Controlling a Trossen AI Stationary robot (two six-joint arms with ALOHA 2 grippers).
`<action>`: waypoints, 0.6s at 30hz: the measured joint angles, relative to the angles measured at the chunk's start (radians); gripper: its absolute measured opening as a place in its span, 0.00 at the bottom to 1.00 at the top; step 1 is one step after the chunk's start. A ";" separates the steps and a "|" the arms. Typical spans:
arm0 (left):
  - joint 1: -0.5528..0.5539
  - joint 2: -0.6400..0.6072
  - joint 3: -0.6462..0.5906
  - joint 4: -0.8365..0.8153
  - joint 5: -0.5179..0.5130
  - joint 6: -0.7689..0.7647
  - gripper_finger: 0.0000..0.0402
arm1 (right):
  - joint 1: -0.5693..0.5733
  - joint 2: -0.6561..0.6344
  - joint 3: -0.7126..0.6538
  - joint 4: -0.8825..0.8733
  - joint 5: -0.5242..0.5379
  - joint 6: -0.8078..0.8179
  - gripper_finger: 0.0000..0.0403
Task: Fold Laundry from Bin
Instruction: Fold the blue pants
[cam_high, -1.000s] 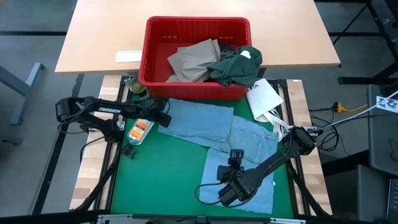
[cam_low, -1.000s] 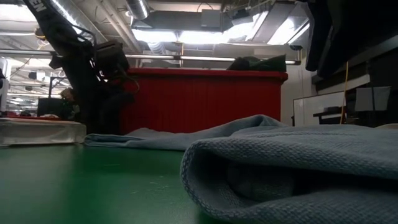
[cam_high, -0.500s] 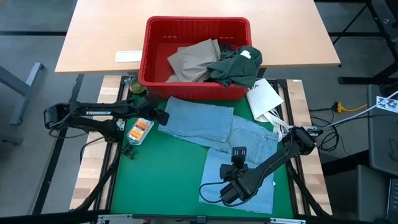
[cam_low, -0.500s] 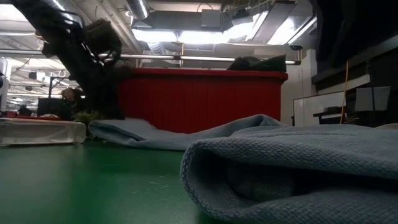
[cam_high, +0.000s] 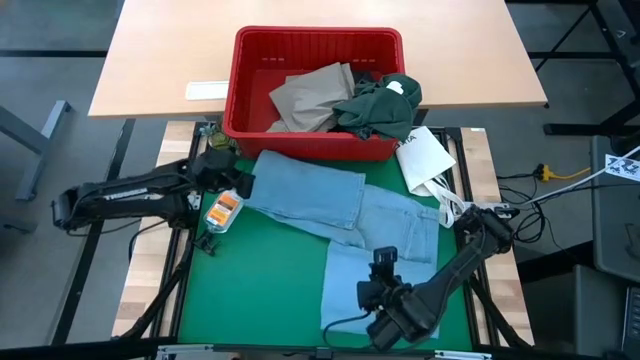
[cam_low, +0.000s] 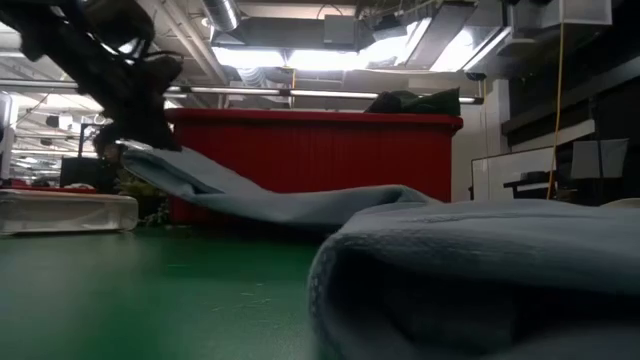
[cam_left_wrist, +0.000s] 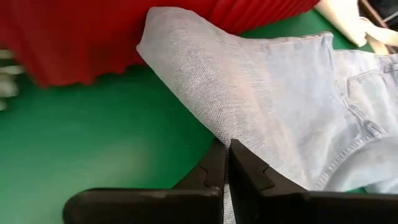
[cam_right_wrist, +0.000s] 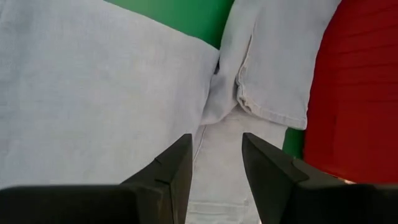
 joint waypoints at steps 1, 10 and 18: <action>0.000 -0.025 0.000 -0.029 -0.012 0.000 0.00 | 0.005 0.000 0.000 0.000 0.000 0.005 0.35; 0.001 -0.233 0.000 -0.212 -0.033 -0.024 0.00 | 0.003 0.000 0.000 0.000 -0.009 0.012 0.35; -0.006 -0.303 0.001 -0.070 0.066 -0.067 0.00 | 0.003 0.000 0.000 0.002 -0.008 0.014 0.35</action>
